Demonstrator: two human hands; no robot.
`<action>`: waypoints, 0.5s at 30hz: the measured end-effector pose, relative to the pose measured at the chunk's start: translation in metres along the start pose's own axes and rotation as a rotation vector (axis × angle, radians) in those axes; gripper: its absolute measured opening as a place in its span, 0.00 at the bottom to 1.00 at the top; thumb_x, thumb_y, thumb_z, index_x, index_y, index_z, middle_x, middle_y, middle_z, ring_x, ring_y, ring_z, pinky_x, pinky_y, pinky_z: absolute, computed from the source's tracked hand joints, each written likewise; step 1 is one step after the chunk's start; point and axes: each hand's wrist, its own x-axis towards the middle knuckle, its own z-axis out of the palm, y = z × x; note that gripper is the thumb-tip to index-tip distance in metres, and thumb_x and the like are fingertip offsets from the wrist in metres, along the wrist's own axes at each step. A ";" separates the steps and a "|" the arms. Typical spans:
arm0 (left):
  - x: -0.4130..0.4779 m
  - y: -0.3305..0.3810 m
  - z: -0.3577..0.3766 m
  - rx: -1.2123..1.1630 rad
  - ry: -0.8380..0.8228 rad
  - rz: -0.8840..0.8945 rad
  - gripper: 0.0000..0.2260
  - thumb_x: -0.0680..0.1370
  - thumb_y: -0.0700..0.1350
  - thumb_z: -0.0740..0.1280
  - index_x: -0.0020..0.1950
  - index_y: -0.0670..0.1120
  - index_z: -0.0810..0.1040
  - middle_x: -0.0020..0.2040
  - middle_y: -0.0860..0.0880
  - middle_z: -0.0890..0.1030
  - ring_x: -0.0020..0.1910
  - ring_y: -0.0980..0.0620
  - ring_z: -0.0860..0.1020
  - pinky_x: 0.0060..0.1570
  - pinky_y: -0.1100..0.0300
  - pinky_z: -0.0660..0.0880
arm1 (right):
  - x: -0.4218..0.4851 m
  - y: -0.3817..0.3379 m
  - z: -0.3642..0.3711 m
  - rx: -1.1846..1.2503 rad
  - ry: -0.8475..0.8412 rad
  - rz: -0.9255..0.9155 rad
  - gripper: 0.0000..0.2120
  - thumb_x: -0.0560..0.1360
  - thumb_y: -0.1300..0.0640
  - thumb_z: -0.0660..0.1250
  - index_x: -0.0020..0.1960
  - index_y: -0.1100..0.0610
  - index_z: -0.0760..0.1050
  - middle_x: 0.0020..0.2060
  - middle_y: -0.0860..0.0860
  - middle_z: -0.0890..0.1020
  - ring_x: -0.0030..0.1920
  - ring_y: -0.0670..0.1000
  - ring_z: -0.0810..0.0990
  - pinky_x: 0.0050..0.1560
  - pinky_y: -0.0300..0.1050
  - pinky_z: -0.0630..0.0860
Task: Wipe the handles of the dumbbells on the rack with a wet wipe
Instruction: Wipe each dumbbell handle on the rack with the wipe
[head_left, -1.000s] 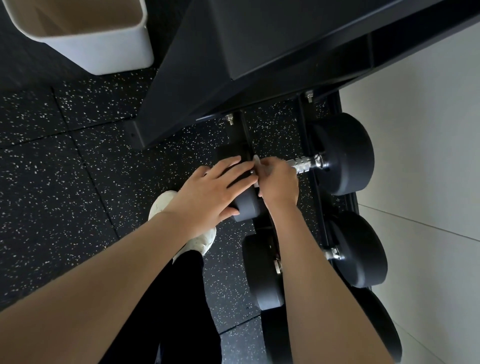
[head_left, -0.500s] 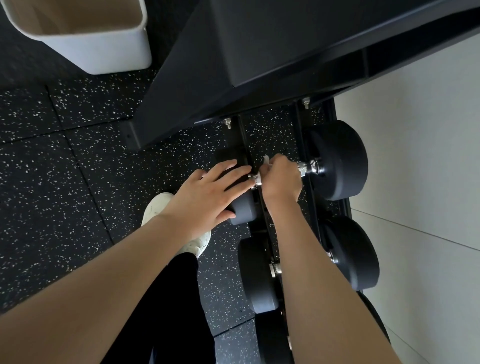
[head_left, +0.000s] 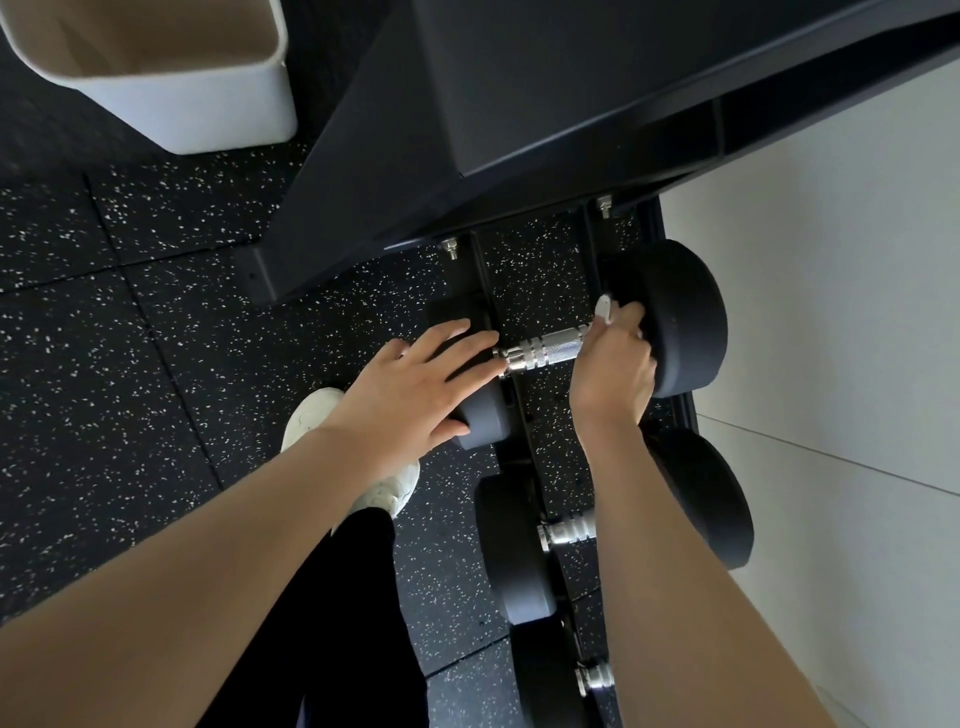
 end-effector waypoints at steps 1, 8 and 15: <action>0.000 0.001 0.000 -0.001 0.001 -0.002 0.35 0.65 0.54 0.77 0.69 0.49 0.70 0.71 0.49 0.69 0.68 0.45 0.67 0.47 0.49 0.76 | -0.003 0.001 0.001 0.008 -0.002 0.004 0.14 0.82 0.54 0.53 0.59 0.64 0.63 0.46 0.63 0.81 0.44 0.64 0.81 0.33 0.47 0.68; 0.000 0.002 -0.002 0.025 0.005 0.003 0.35 0.65 0.54 0.77 0.69 0.49 0.70 0.71 0.49 0.69 0.68 0.45 0.67 0.48 0.48 0.76 | -0.018 0.004 0.017 0.197 0.109 0.060 0.13 0.81 0.57 0.56 0.58 0.67 0.65 0.48 0.63 0.79 0.45 0.61 0.81 0.40 0.48 0.77; 0.000 0.007 -0.002 0.062 -0.007 -0.011 0.35 0.66 0.53 0.76 0.71 0.48 0.69 0.72 0.48 0.68 0.69 0.44 0.67 0.49 0.46 0.76 | -0.061 0.012 0.027 0.567 -0.266 -0.012 0.08 0.81 0.56 0.57 0.51 0.62 0.66 0.36 0.52 0.77 0.34 0.50 0.76 0.31 0.34 0.70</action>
